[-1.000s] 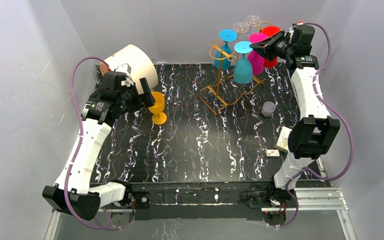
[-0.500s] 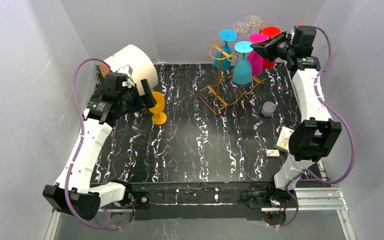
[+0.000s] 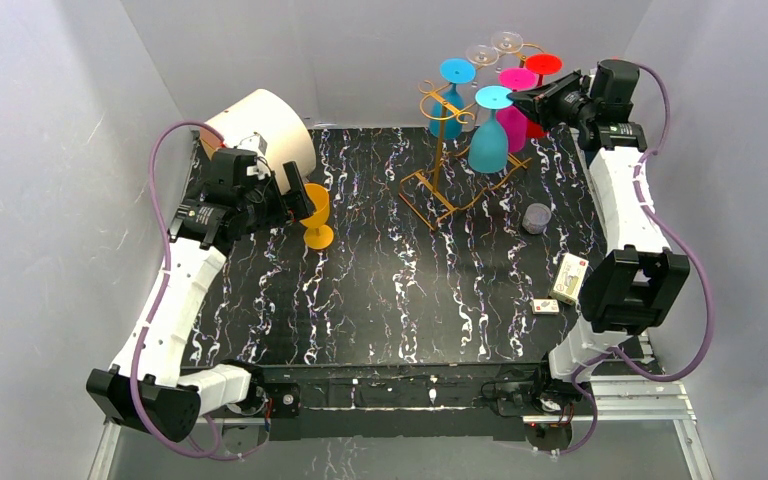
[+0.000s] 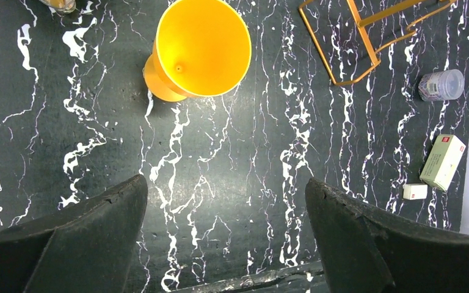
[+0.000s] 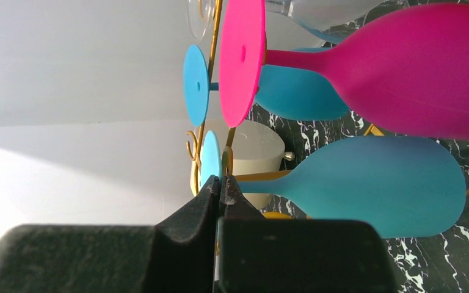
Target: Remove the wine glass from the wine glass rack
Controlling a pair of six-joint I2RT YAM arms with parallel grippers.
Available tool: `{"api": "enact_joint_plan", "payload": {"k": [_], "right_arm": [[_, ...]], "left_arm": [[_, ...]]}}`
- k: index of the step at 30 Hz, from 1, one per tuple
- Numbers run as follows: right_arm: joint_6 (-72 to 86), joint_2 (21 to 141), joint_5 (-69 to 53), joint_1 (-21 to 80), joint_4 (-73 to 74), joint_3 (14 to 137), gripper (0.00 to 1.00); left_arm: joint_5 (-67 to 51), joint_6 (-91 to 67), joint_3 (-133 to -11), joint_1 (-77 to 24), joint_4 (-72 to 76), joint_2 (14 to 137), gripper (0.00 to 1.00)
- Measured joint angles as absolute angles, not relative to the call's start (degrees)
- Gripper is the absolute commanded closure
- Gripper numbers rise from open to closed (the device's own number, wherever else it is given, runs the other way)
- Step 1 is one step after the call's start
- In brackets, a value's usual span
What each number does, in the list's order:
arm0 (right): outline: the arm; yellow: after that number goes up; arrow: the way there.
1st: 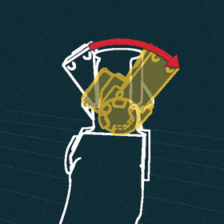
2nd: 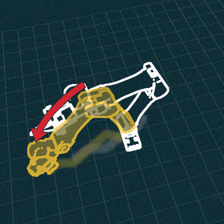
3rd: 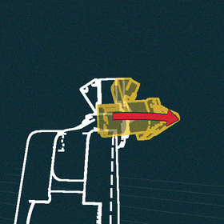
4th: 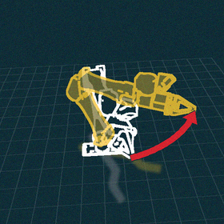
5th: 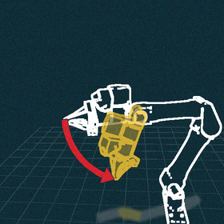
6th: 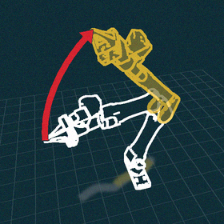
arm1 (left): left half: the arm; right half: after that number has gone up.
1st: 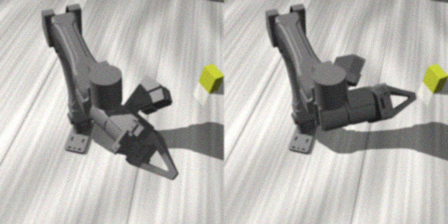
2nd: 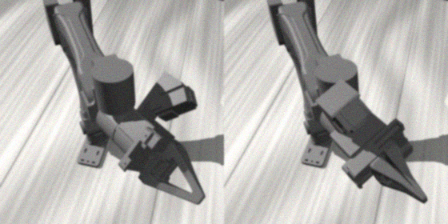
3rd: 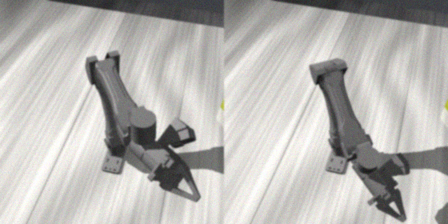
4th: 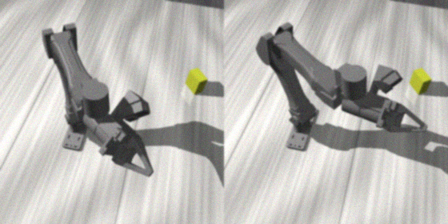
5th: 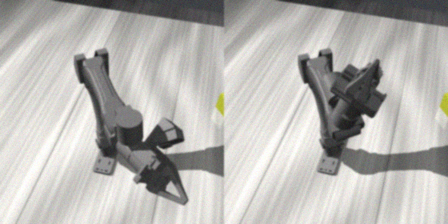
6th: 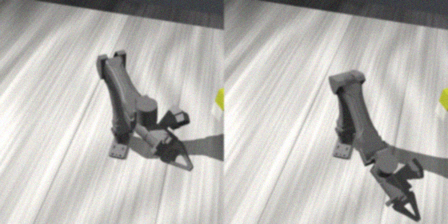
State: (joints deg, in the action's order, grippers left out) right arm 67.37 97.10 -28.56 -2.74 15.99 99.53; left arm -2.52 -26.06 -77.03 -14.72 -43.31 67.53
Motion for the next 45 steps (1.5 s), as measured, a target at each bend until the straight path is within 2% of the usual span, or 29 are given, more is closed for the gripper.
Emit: {"api": "enact_joint_plan", "payload": {"k": [17,26,35,37,42,45], "right_arm": [[68.4,91.1,-30.6,-4.4,15.2,96.5,0.99],[64.0,80.0,-30.8,-4.5,15.2,87.1,0.99],[58.2,69.9,-41.6,-4.1,11.7,74.9,0.99],[56.6,67.4,-43.6,-3.2,11.5,70.7,0.99],[51.8,63.8,-47.2,2.9,12.5,64.8,0.99],[50.0,61.1,-49.7,5.1,12.4,60.9,0.99]], "left_arm": [[-5.3,-26.6,-76.8,-14.7,-43.3,67.0,0.02],[-12.8,-30.3,-74.7,-14.7,-37.9,65.8,0.02],[-23.7,-39.1,-64.4,-14.9,-24.3,59.8,0.02],[-24.4,-44.5,-60.2,-16.5,-18.3,59.1,0.05],[-23.2,-50.0,-60.2,-30.3,-9.5,64.2,0.28],[-22.9,-50.9,-61.1,-36.8,-6.1,67.2,0.33]]}}
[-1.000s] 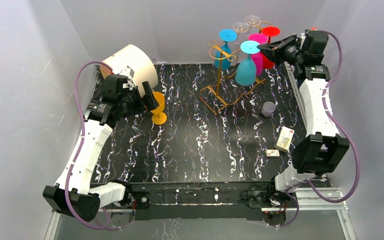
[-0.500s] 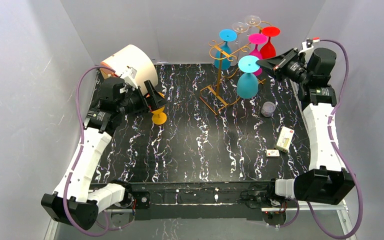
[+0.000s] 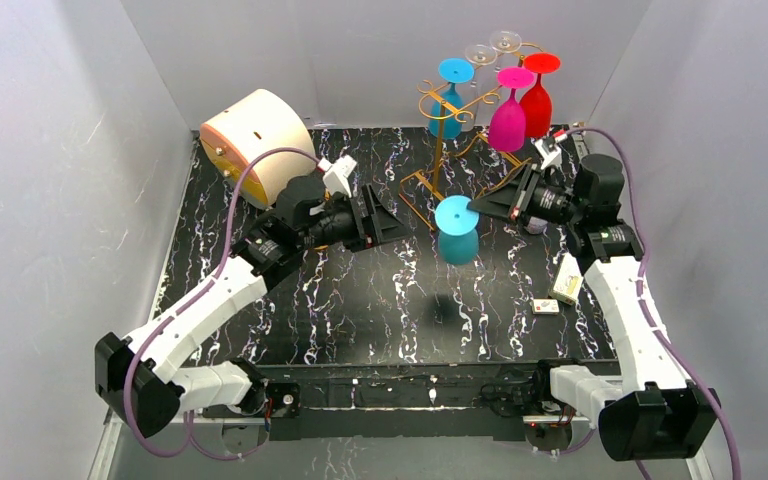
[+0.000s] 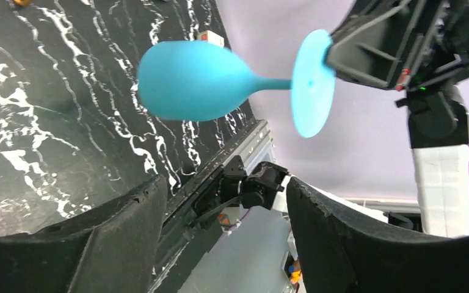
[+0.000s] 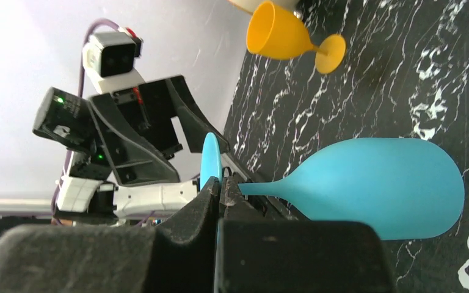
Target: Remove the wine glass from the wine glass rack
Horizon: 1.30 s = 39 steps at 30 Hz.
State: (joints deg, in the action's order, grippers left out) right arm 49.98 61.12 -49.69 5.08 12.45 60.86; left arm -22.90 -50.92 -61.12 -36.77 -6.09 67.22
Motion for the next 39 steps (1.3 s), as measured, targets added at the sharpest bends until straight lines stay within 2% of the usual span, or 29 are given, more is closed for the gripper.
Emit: {"api": "enact_joint_plan", "payload": {"k": [7,10,16,20,25,27,30,35,37,39], "right_arm": [[48.8,59.8,-53.1,8.0,11.7,56.6,0.99],[48.9,59.9,-54.2,9.1,10.4,56.6,0.99],[49.7,60.4,-55.9,9.5,6.6,56.6,0.99],[49.8,60.4,-56.5,10.0,4.7,56.6,0.99],[49.3,60.6,-58.3,10.2,2.7,56.9,0.99],[48.8,61.2,-59.4,10.3,2.3,57.5,0.90],[48.4,61.9,-60.6,10.2,1.9,58.0,0.65],[47.7,61.8,-62.1,10.3,1.3,58.3,0.52],[47.6,61.3,-62.6,10.3,1.1,58.0,0.40],[48.0,59.7,-63.2,10.3,0.4,56.7,0.33]], "left_arm": [[-21.5,-57.3,-59.9,-40.6,6.0,67.5,0.34],[-21.1,-61.6,-58.6,-42.2,13.8,68.7,0.39],[-21.1,-62.6,-58.5,-44.3,14.5,72.5,0.43],[-21.0,-61.5,-58.6,-44.4,14.2,72.4,0.59],[-23.3,-62.0,-62.0,-44.4,16.9,76.1,0.88],[-23.9,-61.8,-63.5,-44.4,17.3,77.5,1.00],[-25.4,-61.5,-63.8,-44.4,19.2,77.8,1.00],[-26.1,-58.5,-64.5,-44.4,17.0,77.4,1.00],[-26.1,-57.3,-64.4,-44.4,16.4,77.0,1.00],[-26.0,-56.3,-64.1,-44.4,16.5,76.4,1.00]]}}
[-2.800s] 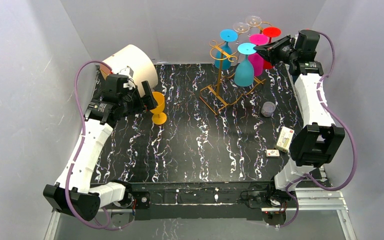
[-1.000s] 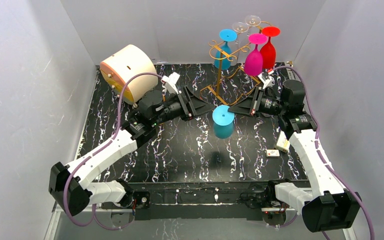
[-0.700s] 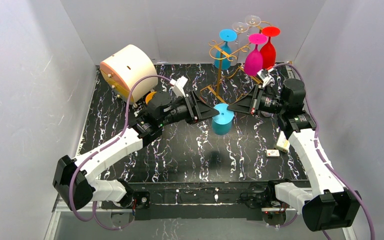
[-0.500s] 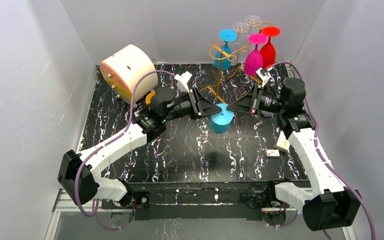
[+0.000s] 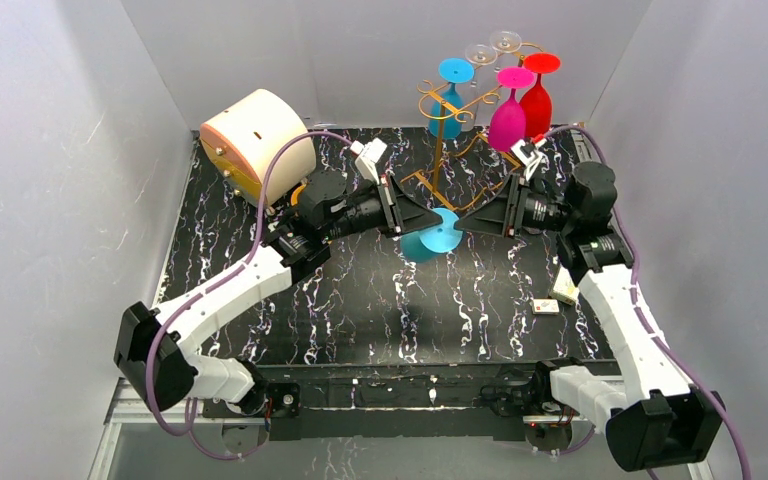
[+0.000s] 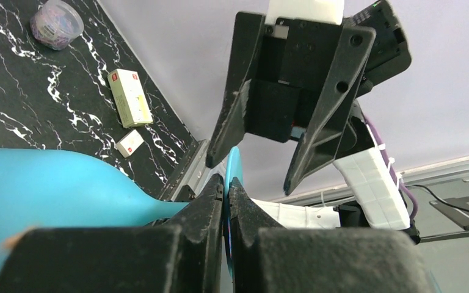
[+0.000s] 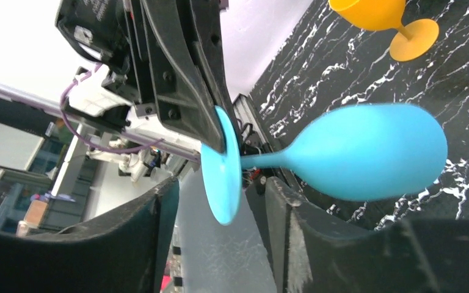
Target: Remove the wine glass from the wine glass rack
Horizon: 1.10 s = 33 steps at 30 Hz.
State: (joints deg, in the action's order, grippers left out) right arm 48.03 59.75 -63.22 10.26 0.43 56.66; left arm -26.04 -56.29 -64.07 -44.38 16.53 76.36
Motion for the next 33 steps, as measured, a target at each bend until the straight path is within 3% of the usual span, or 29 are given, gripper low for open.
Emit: {"api": "enact_joint_plan", "payload": {"k": [2,5,9,14,26,27,31,33], "right_arm": [[48.9,57.5,-63.7,10.3,-0.6,54.4,0.29],[50.8,55.0,-64.6,10.3,-2.3,51.5,0.32],[55.3,54.0,-66.0,11.4,-7.5,48.7,0.44],[58.4,54.4,-66.2,14.2,-12.1,48.1,0.67],[70.1,57.2,-65.6,15.8,-25.9,45.1,0.99],[69.5,57.1,-65.5,15.9,-25.4,45.1,0.99],[67.3,56.6,-65.1,16.2,-23.9,45.1,0.99],[66.0,55.9,-64.9,16.5,-23.7,45.1,0.99]], "left_arm": [[-26.0,-55.3,-63.5,-44.4,16.7,75.5,1.00],[-26.2,-54.2,-62.8,-44.4,17.3,74.2,1.00],[-27.2,-53.6,-62.0,-44.4,19.6,73.1,1.00],[-29.0,-53.0,-61.1,-44.4,21.5,72.6,1.00],[-30.3,-52.5,-60.0,-44.3,23.6,72.2,1.00],[-30.2,-52.4,-59.9,-44.3,23.4,72.1,0.97],[-30.1,-51.0,-60.1,-44.4,21.6,71.9,0.54],[-29.4,-48.8,-61.2,-44.4,17.2,71.6,0.38]]}}
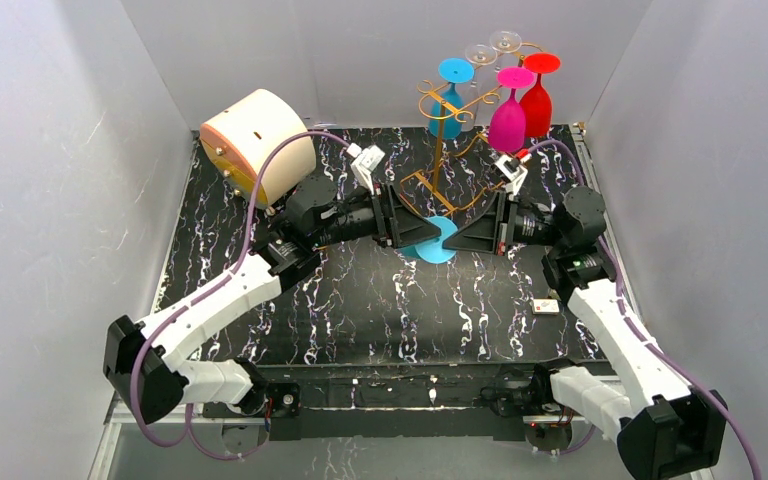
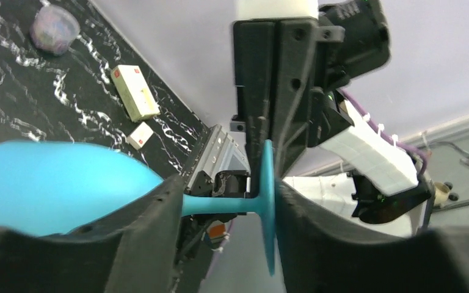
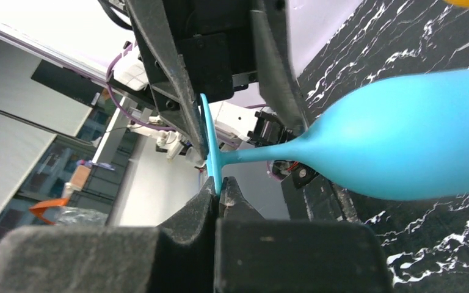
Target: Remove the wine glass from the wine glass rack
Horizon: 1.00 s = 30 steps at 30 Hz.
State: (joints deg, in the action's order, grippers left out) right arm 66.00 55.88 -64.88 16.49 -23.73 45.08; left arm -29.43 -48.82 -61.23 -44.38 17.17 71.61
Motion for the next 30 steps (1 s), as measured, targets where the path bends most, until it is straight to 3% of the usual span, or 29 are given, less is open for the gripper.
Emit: {"api": "enact_joint_plan", "payload": {"k": [2,7,14,21,30], "right_arm": [[63.9,54.4,-64.6,16.6,-22.9,45.1,0.99],[58.7,52.9,-64.8,16.7,-20.6,45.0,0.99],[50.1,52.3,-65.1,17.7,-16.6,40.9,0.99],[27.7,45.2,-62.2,22.6,-10.1,37.7,0.99],[2.7,45.6,-64.5,24.5,-1.7,37.6,0.99]], "left_arm": [[-27.9,-46.7,-62.4,-44.4,12.6,71.2,0.24],[-21.2,-43.4,-63.1,-44.4,3.6,66.8,0.02],[-9.9,-42.2,-62.5,-44.4,-5.0,60.1,0.02],[4.4,-40.2,-70.0,-43.3,-24.1,63.1,0.02],[-2.3,-33.9,-74.0,-26.4,-36.5,68.2,0.02]]}}
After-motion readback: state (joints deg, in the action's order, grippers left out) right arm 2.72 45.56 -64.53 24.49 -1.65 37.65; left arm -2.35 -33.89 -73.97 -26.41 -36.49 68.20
